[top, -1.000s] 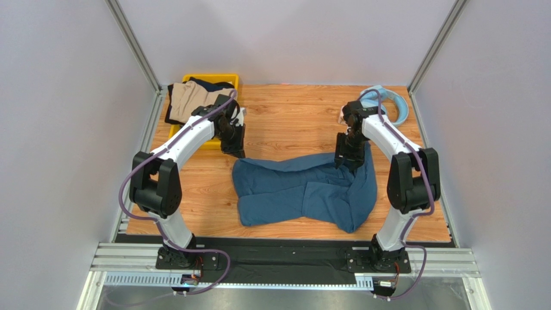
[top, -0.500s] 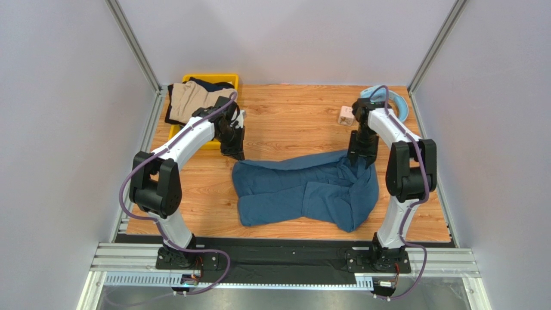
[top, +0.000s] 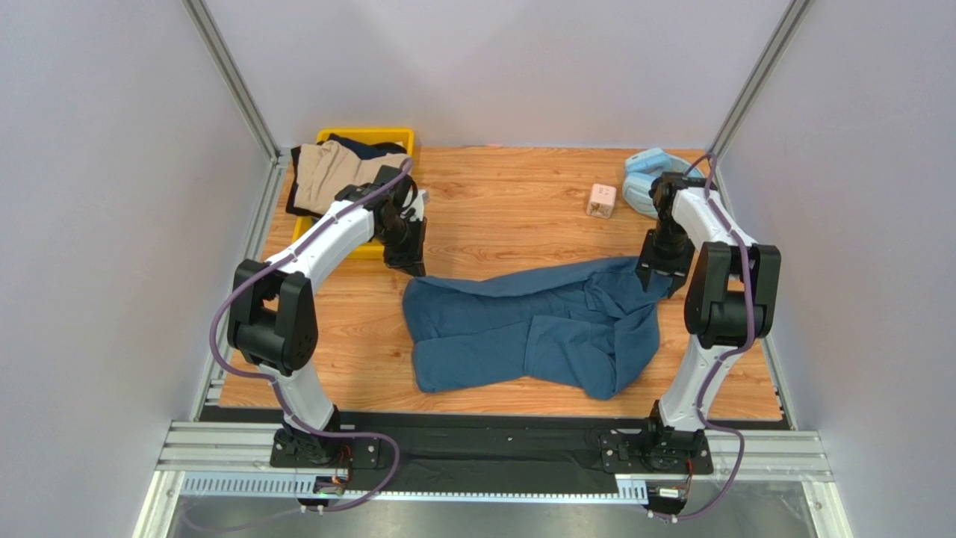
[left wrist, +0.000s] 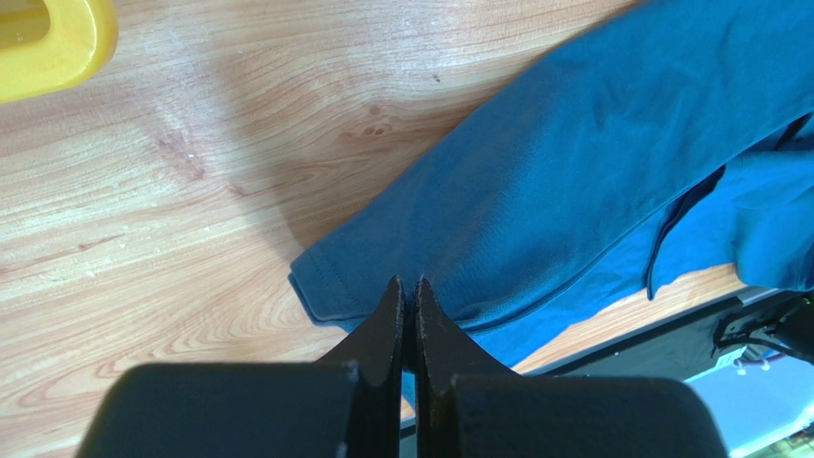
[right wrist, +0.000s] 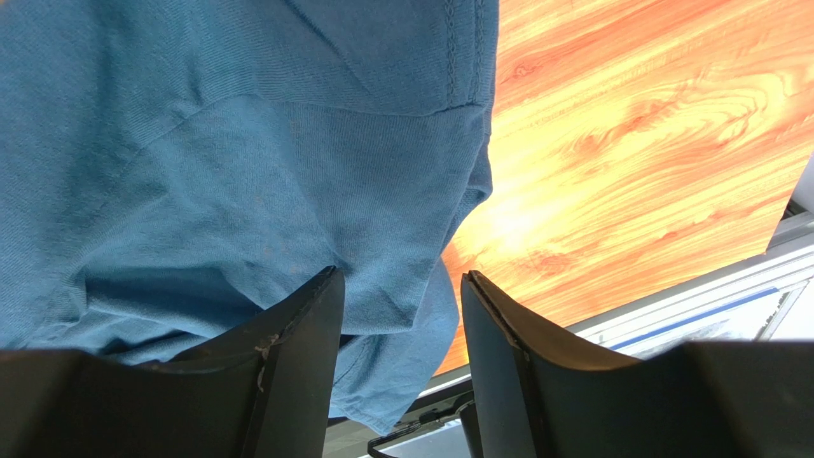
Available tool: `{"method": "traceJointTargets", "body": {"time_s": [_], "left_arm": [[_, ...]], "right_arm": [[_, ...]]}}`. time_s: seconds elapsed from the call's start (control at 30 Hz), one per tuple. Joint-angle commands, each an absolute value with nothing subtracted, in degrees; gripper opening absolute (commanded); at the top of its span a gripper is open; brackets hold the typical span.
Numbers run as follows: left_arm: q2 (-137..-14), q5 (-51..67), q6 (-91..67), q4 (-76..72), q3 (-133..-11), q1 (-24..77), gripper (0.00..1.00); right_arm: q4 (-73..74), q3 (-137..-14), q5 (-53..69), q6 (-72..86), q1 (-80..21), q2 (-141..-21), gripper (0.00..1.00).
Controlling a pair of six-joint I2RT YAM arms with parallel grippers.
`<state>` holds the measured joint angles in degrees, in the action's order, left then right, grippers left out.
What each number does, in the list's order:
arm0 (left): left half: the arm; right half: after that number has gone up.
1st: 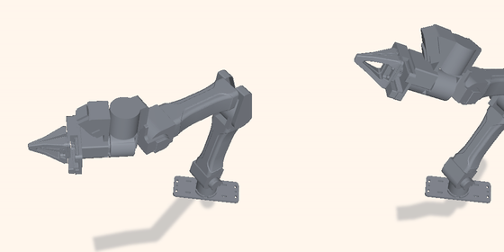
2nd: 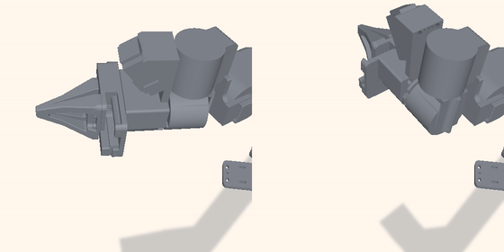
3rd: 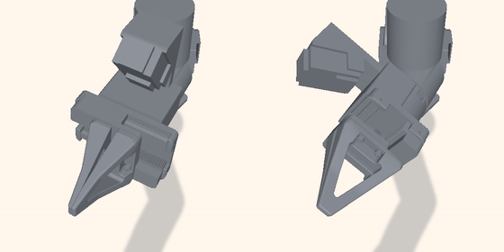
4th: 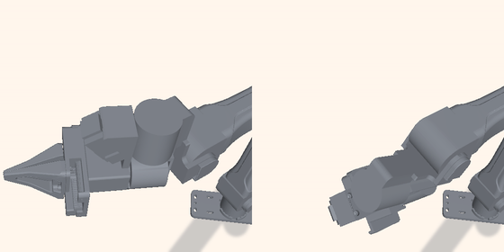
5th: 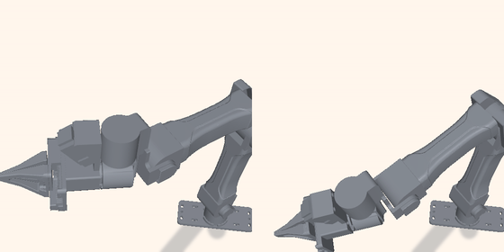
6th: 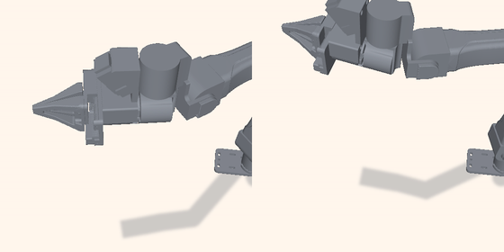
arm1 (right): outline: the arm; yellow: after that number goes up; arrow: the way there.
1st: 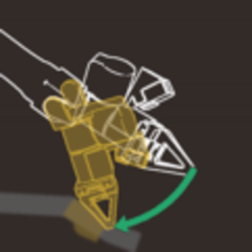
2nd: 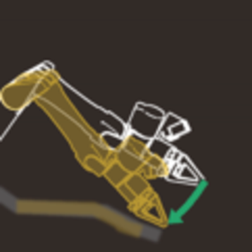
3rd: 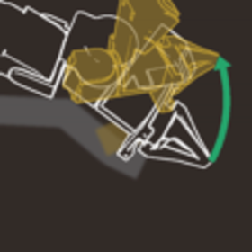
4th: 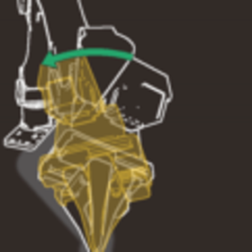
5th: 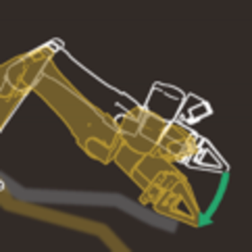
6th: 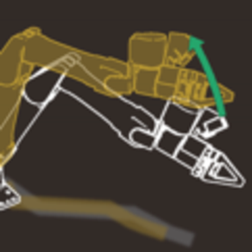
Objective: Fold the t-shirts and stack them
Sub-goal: Flatten the tshirt out
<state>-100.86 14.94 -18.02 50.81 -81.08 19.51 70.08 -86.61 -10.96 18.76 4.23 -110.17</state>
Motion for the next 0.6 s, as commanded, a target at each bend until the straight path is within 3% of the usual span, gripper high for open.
{"method": "traceJointTargets", "body": {"time_s": [0.0, 0.17, 0.57], "left_arm": [[-100.7, 15.1, -16.4, 51.0, -83.2, 19.5, 0.0], [-101.1, 15.6, -17.0, 50.5, -82.6, 19.5, 0.0], [-100.7, 16.3, -18.0, 49.7, -81.9, 19.5, 0.0]], "right_arm": [[69.7, -88.0, -10.8, 18.5, 4.2, -105.8, 0.53], [68.6, -88.9, -6.1, 17.3, 1.4, -101.3, 0.54], [68.5, -86.9, -6.8, 15.1, -12.0, -109.1, 0.55]]}}
